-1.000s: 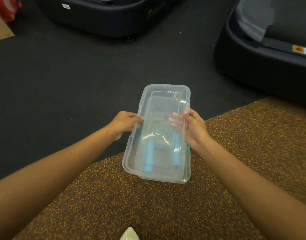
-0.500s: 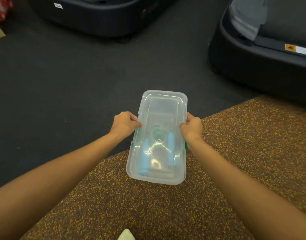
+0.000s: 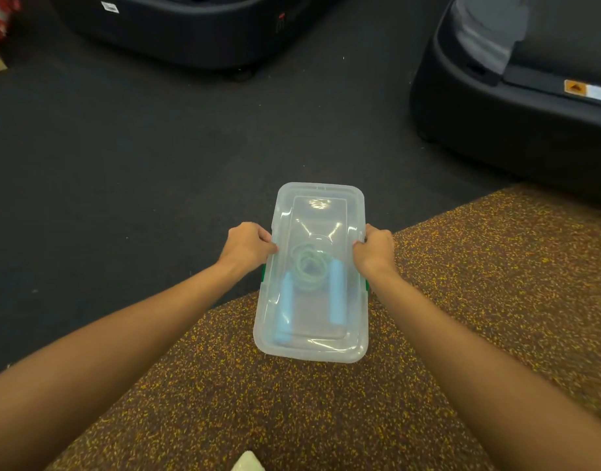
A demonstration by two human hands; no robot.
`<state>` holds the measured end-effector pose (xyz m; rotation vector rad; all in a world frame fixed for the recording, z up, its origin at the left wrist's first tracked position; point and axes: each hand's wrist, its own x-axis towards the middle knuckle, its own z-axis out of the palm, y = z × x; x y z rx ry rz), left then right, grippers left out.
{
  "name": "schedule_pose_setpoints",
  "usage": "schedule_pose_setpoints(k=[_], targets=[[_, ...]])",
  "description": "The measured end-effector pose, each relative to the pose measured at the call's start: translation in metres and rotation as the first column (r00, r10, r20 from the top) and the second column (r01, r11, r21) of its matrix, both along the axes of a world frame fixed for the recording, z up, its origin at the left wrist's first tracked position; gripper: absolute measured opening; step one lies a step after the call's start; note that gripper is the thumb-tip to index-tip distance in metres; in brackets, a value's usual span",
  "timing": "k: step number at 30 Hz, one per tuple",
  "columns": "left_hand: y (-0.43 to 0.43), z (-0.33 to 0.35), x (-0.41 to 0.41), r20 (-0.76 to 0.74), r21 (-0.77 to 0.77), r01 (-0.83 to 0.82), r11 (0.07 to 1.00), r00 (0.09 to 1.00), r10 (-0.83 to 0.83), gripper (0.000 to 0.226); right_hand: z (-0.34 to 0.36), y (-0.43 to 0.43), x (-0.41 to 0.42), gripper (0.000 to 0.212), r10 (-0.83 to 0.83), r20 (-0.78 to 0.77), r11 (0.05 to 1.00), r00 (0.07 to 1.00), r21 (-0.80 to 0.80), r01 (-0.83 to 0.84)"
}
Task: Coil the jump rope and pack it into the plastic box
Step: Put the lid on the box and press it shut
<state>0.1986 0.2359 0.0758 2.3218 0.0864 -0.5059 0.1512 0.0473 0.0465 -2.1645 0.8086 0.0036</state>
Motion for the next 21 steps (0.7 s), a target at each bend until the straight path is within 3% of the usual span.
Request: schedule_pose_setpoints(k=[15, 21], targets=[[-0.0015, -0.0019, 0.0009, -0.067, -0.059, -0.048, 0.997, 0.997, 0.044, 0.012, 0.0012, -0.0030, -0.0024, 0.019, -0.095, 0.060, 0.981, 0.994, 0.178, 0.083], [0.0007, -0.0053, -0.0010, -0.059, -0.064, -0.039, 0.997, 0.998, 0.035, 0.013, 0.0063, -0.0068, -0.0084, 0.021, -0.034, 0.071, 0.978, 0.997, 0.208, 0.018]])
